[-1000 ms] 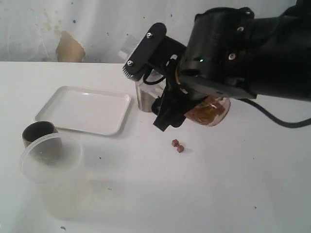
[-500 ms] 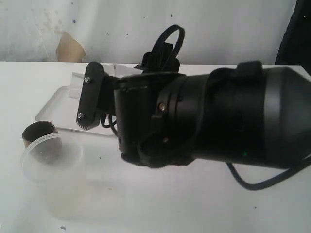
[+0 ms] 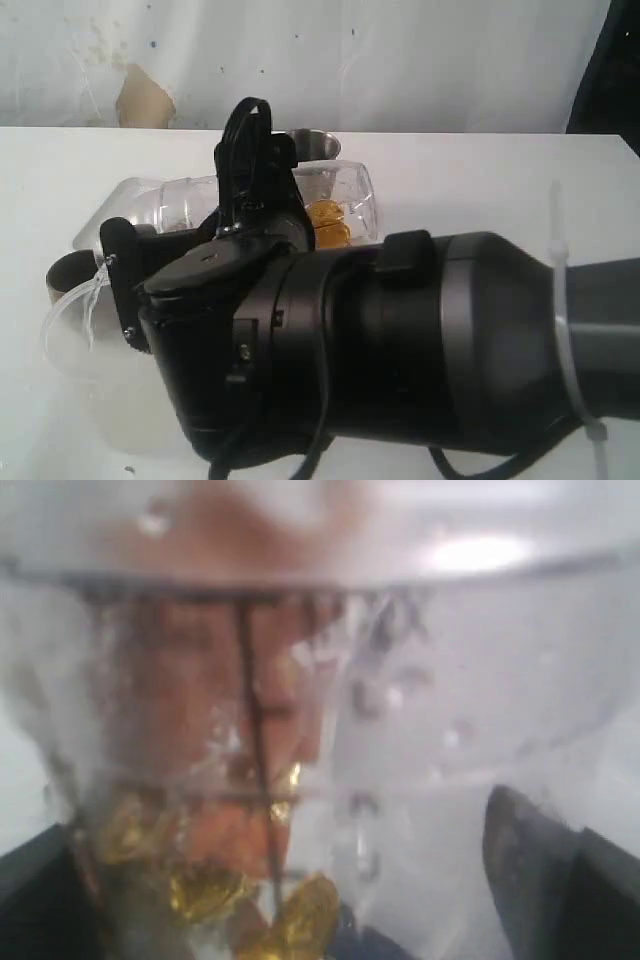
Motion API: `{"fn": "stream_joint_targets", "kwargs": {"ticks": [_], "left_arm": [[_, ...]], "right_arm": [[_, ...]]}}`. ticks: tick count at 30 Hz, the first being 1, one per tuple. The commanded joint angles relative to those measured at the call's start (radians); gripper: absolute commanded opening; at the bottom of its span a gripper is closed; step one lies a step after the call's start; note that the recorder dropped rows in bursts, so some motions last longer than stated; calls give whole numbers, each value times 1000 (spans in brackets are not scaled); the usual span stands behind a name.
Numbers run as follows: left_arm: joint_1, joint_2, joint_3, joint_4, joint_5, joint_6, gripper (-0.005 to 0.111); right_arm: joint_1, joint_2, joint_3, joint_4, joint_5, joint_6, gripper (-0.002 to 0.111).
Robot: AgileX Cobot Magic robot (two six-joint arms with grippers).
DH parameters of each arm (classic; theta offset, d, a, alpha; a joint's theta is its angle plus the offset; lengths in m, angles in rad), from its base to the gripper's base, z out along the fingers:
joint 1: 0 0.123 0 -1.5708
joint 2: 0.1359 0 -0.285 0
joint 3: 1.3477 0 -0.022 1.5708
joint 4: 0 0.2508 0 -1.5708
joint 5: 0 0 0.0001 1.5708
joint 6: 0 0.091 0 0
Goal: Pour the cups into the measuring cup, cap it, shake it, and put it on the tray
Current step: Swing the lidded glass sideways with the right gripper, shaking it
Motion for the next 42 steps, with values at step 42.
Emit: {"fn": "stream_joint_targets", "kwargs": {"ticks": [42], "left_arm": [[-2,-6,5,2,-10,2,0]], "right_arm": [[117,-32,-11,-183,133,-518,0]]}}
